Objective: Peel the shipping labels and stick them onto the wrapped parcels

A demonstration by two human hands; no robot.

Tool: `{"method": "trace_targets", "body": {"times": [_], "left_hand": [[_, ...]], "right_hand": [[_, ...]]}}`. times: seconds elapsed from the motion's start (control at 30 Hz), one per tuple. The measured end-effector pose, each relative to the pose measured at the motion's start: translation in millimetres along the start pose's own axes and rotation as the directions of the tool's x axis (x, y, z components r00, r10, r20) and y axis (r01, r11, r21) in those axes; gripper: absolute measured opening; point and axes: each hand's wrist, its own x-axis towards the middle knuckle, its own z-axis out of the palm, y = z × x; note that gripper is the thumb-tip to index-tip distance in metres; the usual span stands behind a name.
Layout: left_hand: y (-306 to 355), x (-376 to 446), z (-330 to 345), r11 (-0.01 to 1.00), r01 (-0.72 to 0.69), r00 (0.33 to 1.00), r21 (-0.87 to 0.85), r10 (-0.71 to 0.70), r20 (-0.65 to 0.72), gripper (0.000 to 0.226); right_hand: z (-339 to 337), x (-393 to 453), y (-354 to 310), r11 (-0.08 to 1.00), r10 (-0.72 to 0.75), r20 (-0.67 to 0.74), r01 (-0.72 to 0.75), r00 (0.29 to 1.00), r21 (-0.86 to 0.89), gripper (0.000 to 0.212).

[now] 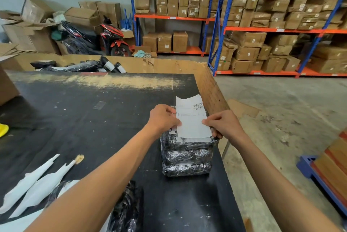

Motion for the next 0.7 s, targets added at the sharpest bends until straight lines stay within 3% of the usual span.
{"method": "trace_targets", "body": {"times": [0.3, 0.4, 0.47, 0.57, 0.63, 0.7], "left_hand": [[5, 1, 5, 0.977, -0.022, 0.999, 0.212, 0.031, -0.040, 0.031], [4, 1, 7, 0.956, -0.026, 0.997, 0.294, 0.046, -0.061, 0.030], [5, 0, 8, 0.934, -0.034, 0.996, 0.357, 0.060, -0.063, 0.029], [10, -5, 11, 0.876, -0.054, 0.991, 0.480, 0.104, -0.078, 0.025], [12, -6, 12, 0.832, -0.057, 0.982, 0.552, 0.145, -0.118, 0.051], [15, -3, 12, 0.765, -0.121, 0.975, 0.632, 0.212, -0.069, 0.073]], "right_hand": [[7, -6, -7, 0.984, -0.083, -0.061, 0.073, 0.995, -0.163, 0.021], [10, -7, -6, 0.972, -0.102, -0.094, 0.080, 0.990, -0.222, 0.033], [9, -5, -3, 0.976, -0.077, -0.093, 0.056, 0.993, -0.212, 0.046], [7, 0, 0, 0.985, -0.070, -0.066, 0.059, 0.995, -0.160, 0.043], [6, 4, -1, 0.978, -0.135, -0.103, 0.116, 0.986, -0.172, 0.037], [5, 9, -1, 0.949, -0.235, -0.174, 0.187, 0.956, -0.254, 0.032]]}}
